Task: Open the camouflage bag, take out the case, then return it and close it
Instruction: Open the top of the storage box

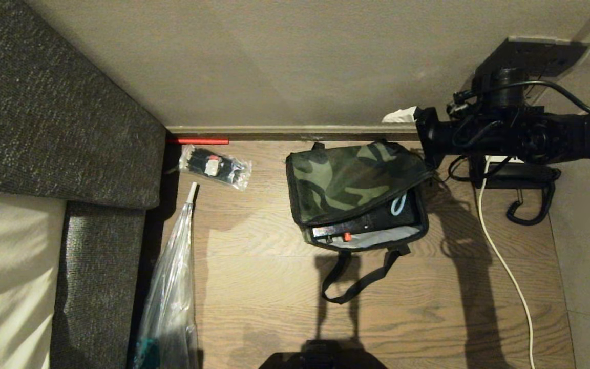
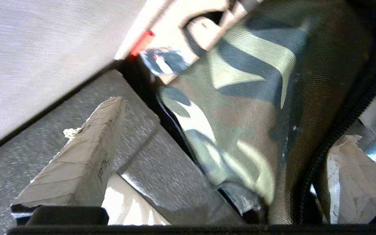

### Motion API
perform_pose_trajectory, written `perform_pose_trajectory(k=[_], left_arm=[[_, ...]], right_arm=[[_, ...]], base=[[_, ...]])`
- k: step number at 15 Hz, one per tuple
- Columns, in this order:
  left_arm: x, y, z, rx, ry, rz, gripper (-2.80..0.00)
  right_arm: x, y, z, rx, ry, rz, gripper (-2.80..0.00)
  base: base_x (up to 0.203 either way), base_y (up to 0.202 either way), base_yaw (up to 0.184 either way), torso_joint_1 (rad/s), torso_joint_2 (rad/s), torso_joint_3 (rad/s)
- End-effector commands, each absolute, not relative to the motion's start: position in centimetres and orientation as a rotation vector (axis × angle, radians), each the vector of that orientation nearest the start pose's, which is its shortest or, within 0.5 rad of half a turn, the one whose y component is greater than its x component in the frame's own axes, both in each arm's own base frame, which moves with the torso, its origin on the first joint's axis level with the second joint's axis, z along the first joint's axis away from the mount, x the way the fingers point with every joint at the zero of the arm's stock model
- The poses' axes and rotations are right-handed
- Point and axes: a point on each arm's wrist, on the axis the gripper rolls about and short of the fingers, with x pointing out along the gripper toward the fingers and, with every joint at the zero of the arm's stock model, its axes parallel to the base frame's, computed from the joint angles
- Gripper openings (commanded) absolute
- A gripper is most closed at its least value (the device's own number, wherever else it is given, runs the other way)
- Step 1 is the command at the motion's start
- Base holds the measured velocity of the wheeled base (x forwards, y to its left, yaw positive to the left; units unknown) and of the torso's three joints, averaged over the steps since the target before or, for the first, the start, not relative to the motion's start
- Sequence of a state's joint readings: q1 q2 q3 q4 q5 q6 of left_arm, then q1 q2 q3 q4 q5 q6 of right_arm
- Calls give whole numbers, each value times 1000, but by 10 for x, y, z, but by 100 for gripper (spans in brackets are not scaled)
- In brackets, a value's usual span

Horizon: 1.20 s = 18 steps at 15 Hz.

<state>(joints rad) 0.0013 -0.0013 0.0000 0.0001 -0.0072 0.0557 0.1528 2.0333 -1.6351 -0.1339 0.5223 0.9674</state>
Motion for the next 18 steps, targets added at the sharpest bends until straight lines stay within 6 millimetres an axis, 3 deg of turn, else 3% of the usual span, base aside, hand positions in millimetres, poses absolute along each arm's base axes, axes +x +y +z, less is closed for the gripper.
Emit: perform_pose_trajectory(k=[1, 8, 11, 18], left_arm=[[-23, 0, 75, 57, 1, -6, -280], [-23, 0, 75, 55, 1, -6, -280], [-23, 0, 75, 57, 1, -6, -280], [-23, 0, 75, 57, 1, -6, -280]], right_arm=[[416, 76, 254, 971, 530, 513, 0], [426, 77, 285, 950, 404, 582, 0], [420, 78, 302, 939, 363, 623, 0], [417, 83, 306, 924, 354, 647, 0]], base=[[0, 0, 0, 0, 0, 0], [0, 0, 0, 0, 0, 0], [0, 0, 0, 0, 0, 0], [0, 0, 0, 0, 0, 0]])
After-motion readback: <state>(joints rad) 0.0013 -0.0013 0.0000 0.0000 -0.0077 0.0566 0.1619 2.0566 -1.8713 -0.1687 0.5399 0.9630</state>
